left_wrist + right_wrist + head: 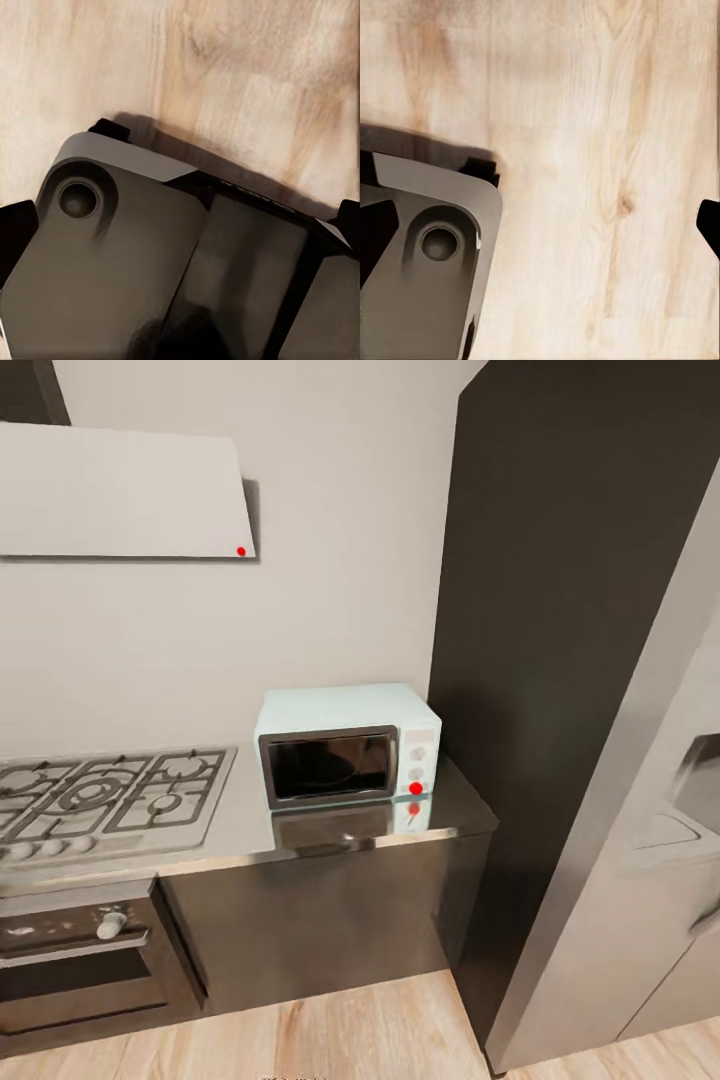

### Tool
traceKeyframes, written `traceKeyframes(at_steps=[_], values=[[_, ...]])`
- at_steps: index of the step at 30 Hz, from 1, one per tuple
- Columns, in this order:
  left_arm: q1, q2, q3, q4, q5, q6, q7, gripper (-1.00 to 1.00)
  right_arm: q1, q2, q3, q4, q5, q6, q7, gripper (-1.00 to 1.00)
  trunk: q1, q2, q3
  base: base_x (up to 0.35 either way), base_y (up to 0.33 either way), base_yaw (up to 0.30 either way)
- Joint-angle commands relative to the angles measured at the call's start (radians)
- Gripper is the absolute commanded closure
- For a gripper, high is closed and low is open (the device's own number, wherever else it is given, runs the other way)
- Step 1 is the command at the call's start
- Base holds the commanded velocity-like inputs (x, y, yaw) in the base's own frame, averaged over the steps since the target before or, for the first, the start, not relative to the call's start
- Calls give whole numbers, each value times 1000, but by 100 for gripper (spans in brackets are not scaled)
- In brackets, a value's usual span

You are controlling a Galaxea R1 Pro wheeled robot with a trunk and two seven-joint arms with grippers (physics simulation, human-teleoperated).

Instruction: In the kitchen, take the popcorn bag from the countertop, put it into the microwave, and heat it until the popcorn is cooked so the cooked popcorn ends up inside the bag.

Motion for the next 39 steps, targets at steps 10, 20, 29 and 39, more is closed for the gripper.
traceKeyframes(at_steps=[10,20,29,39], values=[[-1,1,-7,0,7,-3,5,-100,-1,2,-8,3,4,-1,9,-100,0,-1,-2,0,-178,277],[-1,2,-8,0,7,-2,4,-100,-1,3,-9,4,1,-3,5,-100,0,-1,-4,0,-30,192],[-1,90,-10,2,-6,2,14,-100,-1,9,-11,5,0,-2,-1,-100,0,-1,-4,0,0,2],[-1,91,-10,2,-6,2,18,-100,-1,160,-13,-44,12,-6,12,-100,0,-1,-4,0,0,0]])
